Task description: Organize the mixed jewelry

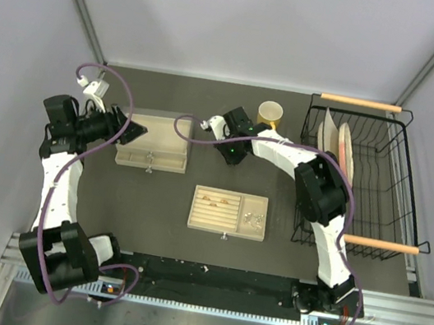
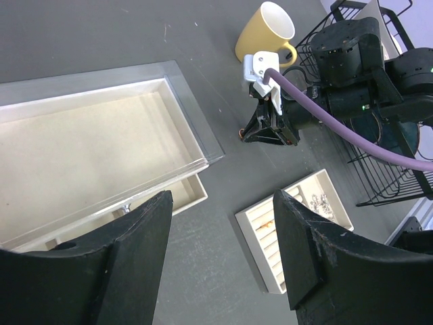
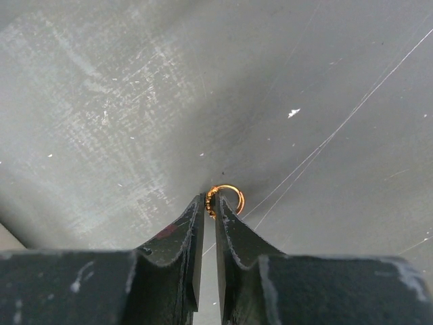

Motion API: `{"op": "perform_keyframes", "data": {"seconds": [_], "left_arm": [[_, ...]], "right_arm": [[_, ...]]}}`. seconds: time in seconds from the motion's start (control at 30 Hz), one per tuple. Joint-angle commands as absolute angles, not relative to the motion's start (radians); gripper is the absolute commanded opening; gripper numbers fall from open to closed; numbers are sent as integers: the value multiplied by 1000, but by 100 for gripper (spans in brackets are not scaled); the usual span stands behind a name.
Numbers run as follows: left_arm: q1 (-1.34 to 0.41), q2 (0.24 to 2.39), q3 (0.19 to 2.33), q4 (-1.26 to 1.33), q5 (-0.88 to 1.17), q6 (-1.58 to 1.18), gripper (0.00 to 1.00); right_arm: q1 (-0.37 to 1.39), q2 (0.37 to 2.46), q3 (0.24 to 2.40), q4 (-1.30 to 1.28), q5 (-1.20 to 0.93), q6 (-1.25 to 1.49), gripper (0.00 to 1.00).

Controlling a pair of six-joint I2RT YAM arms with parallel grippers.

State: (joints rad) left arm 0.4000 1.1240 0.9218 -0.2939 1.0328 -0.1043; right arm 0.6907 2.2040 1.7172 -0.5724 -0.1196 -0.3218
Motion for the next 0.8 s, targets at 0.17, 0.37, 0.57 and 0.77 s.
{"op": "perform_keyframes", "data": {"seconds": [0.17,0.37,0.57,0.77], "left_arm": [[413,1131,957,-275,1069,-89,66],[417,1131,957,-273,1075,-107,66],[434,1141,948,-177,1146,-222,66],[436,1150,919,-36,1285,-330,64]], "right_arm": [[678,2169,1703,-637,-124,-336,2],[678,2050,1683,-670,-163,-325,0],[678,1913,1652,-735,-227,-321,0],[680,1763,1667,-819,-383,-298,0]]}}
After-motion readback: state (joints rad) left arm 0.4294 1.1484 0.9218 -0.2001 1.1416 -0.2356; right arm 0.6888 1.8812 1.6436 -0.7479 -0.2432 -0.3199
